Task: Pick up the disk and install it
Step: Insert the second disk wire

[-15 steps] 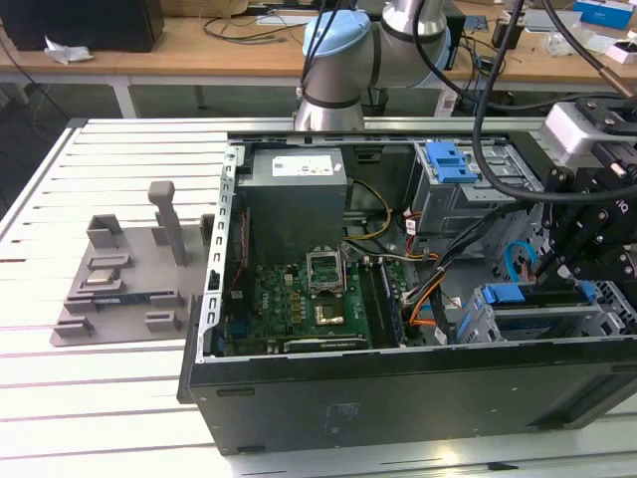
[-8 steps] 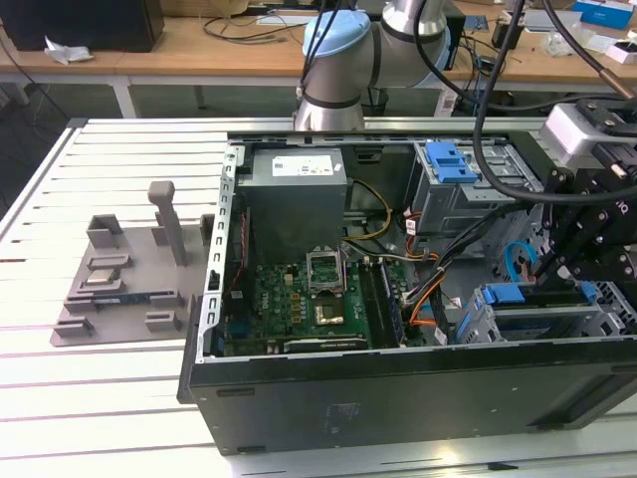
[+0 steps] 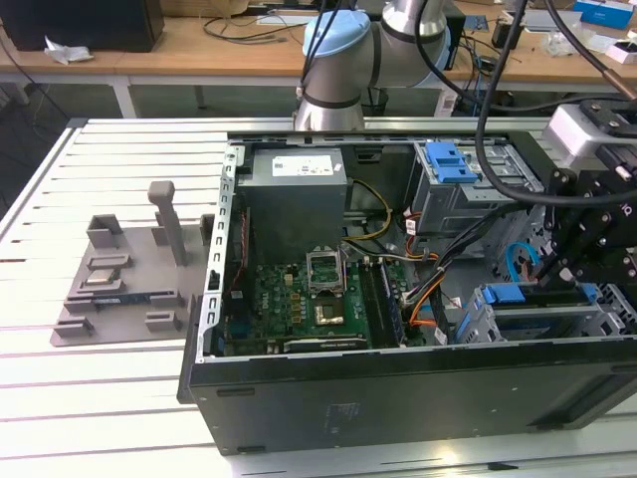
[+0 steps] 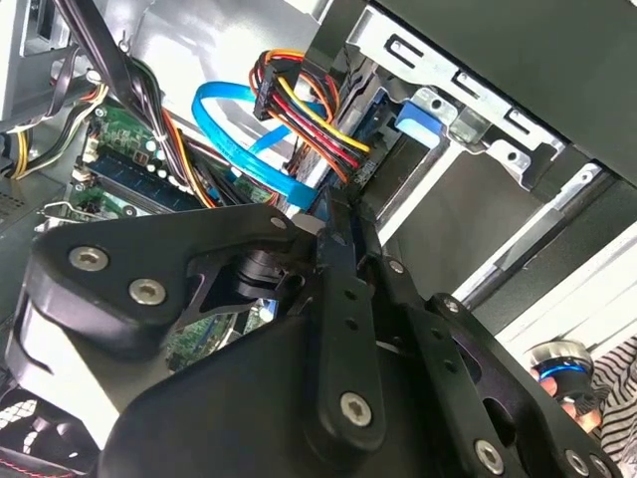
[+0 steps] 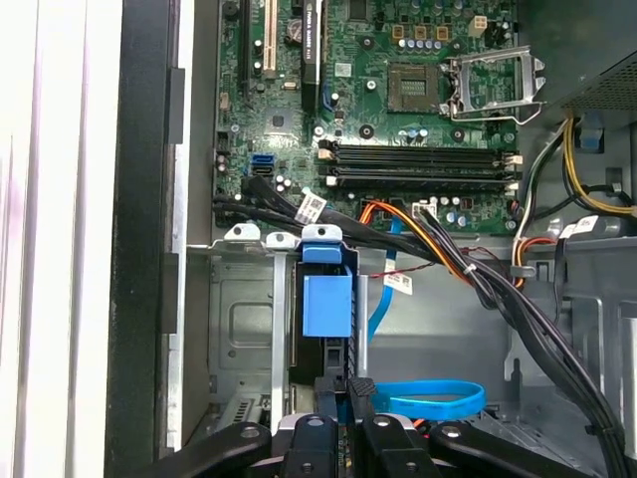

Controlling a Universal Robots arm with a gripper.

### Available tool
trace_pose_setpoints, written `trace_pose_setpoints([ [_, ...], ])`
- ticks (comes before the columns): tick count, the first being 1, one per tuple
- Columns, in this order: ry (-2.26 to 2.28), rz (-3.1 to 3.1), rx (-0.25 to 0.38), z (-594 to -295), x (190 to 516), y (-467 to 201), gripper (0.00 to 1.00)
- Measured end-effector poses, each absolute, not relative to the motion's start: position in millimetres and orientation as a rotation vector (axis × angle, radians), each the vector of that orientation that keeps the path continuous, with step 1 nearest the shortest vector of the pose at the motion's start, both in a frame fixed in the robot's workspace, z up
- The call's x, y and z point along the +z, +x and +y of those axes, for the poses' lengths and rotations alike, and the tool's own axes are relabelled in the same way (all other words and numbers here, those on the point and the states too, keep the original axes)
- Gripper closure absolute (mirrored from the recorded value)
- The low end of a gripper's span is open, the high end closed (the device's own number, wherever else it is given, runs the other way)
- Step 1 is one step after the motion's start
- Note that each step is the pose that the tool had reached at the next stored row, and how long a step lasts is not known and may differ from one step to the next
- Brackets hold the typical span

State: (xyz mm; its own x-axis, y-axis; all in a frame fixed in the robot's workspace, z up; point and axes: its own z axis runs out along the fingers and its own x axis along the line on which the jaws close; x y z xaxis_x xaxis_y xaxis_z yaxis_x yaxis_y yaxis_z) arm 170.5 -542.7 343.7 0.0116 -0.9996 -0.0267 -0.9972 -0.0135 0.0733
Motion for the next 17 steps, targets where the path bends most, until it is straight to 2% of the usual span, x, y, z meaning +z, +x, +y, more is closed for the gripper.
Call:
trace_pose_setpoints([
  [10,2.212,-2.184,-0.117,-545,341,171,0.84],
  [12,2.212,-2.184,-0.118,-545,341,171,0.82],
  [13,2.212,-2.184,-0.118,-545,340,171,0.76],
  [17,2.212,-2.184,-0.118,-545,351,171,0.76],
])
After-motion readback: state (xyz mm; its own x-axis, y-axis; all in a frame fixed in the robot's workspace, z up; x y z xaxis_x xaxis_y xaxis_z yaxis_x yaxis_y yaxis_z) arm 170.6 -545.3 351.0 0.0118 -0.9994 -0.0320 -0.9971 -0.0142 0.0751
